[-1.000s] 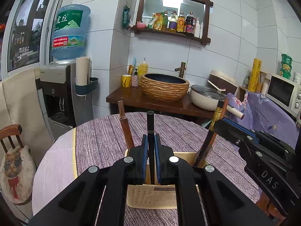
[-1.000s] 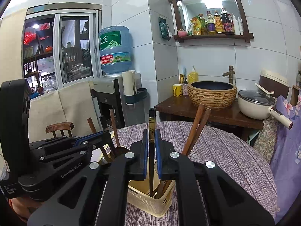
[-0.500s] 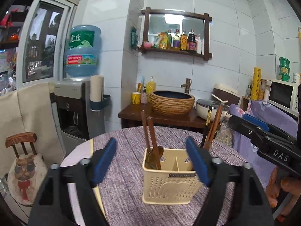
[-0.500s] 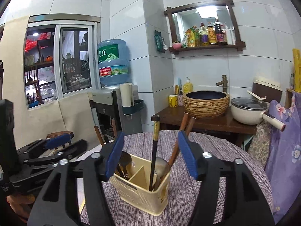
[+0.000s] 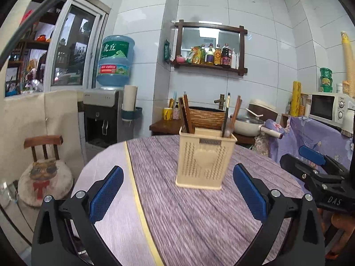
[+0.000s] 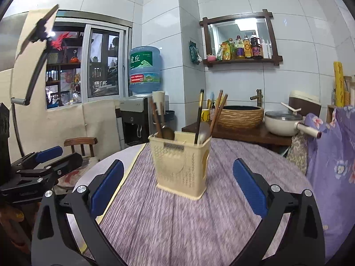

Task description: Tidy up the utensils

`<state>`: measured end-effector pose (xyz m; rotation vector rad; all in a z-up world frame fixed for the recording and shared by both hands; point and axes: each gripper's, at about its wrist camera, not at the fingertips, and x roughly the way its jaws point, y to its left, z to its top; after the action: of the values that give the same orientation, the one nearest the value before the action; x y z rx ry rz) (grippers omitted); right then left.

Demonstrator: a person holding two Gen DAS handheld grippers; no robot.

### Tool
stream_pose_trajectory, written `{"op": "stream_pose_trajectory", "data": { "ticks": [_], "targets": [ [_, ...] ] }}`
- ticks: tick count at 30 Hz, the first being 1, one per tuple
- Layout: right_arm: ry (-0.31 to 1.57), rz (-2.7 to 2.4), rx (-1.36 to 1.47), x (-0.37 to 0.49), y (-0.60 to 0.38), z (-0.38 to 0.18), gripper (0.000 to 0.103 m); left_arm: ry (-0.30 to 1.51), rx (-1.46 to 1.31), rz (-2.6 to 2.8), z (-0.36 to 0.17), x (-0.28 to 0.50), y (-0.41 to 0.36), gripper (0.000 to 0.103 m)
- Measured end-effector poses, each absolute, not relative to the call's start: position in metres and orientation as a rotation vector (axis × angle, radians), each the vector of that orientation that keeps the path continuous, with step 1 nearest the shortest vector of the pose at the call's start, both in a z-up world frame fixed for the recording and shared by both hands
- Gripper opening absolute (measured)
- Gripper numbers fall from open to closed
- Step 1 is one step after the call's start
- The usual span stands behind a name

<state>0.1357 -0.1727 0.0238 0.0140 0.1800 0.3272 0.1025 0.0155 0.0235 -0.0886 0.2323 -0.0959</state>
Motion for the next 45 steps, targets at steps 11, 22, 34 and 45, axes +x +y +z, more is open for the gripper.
{"op": "stream_pose_trajectory", "data": {
  "ticks": [11, 22, 34, 45],
  "targets": [
    [0.166, 0.292, 0.015, 0.048, -0.187, -0.016, 0.097, 0.255, -0.089, -0.082, -0.006, 0.033, 0.007, 0.098],
    [0.141, 0.288, 0.02, 0.025, -0.194, -0.013, 0.097, 0.245, -0.123, -0.08, -0.011, 0.02, 0.012, 0.098],
    [0.147, 0.295, 0.023, 0.026, -0.195, -0.016, 0.097, 0.244, -0.108, -0.067, -0.011, 0.019, 0.01, 0.098],
    [0.154, 0.302, 0.03, 0.028, -0.196, -0.017, 0.097, 0.246, -0.08, -0.058, -0.011, 0.017, 0.006, 0.098]
  ]
}}
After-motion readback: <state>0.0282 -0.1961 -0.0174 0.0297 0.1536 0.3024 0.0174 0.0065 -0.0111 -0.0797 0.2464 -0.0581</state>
